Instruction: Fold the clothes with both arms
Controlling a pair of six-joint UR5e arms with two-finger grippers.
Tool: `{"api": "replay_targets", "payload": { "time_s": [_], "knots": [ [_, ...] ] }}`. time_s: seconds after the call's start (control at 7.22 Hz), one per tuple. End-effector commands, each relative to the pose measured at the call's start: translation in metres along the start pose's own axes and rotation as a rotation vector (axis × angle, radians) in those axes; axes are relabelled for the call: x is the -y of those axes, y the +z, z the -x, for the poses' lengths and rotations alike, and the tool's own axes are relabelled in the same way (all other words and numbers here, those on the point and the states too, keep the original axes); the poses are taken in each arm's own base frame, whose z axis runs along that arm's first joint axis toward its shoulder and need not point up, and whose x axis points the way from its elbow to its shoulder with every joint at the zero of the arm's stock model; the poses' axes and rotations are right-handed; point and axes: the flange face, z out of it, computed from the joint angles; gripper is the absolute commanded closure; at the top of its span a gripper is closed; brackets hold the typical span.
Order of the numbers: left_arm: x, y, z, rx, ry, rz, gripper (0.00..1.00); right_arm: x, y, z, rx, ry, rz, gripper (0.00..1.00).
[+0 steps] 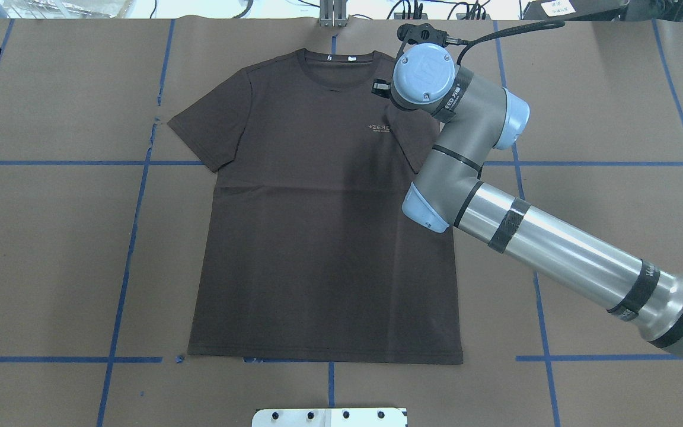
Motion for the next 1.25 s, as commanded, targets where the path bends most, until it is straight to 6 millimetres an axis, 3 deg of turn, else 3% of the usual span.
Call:
{"api": "replay_targets", "payload": {
  "time_s": [0.0, 0.14, 0.28, 0.42, 0.55, 0.69, 0.83, 0.97, 1.11],
  "knots": [
    [0.001, 0.005, -0.001, -0.006, -0.045, 0.004, 0.00, 0.030, -0.022, 0.016, -0.005, 0.003, 0.055, 0.00],
    [0.024, 0.033, -0.039, -0.031, -0.017, -0.013, 0.00, 0.057, -0.034, -0.001, 0.022, -0.031, 0.127, 0.00],
    [0.031, 0.069, -0.078, 0.018, -0.016, -0.041, 0.00, 0.077, -0.042, -0.036, 0.046, -0.063, 0.148, 0.00],
    [0.048, 0.118, -0.122, -0.004, -0.119, -0.019, 0.00, 0.094, -0.057, -0.076, 0.076, -0.099, 0.167, 0.00],
    [0.061, 0.145, -0.129, -0.009, -0.286, -0.004, 0.00, 0.111, -0.074, -0.118, 0.111, -0.119, 0.194, 0.00],
    [0.061, 0.157, -0.137, -0.029, -0.369, -0.008, 0.01, 0.129, -0.085, -0.161, 0.126, -0.138, 0.210, 0.00],
    [0.058, 0.162, -0.135, -0.042, -0.450, -0.036, 0.01, 0.134, -0.084, -0.199, 0.130, -0.189, 0.225, 0.00],
    [0.052, 0.181, -0.134, -0.017, -0.503, -0.066, 0.01, 0.140, -0.083, -0.226, 0.124, -0.211, 0.230, 0.00],
    [0.035, 0.210, -0.147, -0.014, -0.526, -0.080, 0.01, 0.144, -0.083, -0.244, 0.120, -0.222, 0.234, 0.00]
  ]
}}
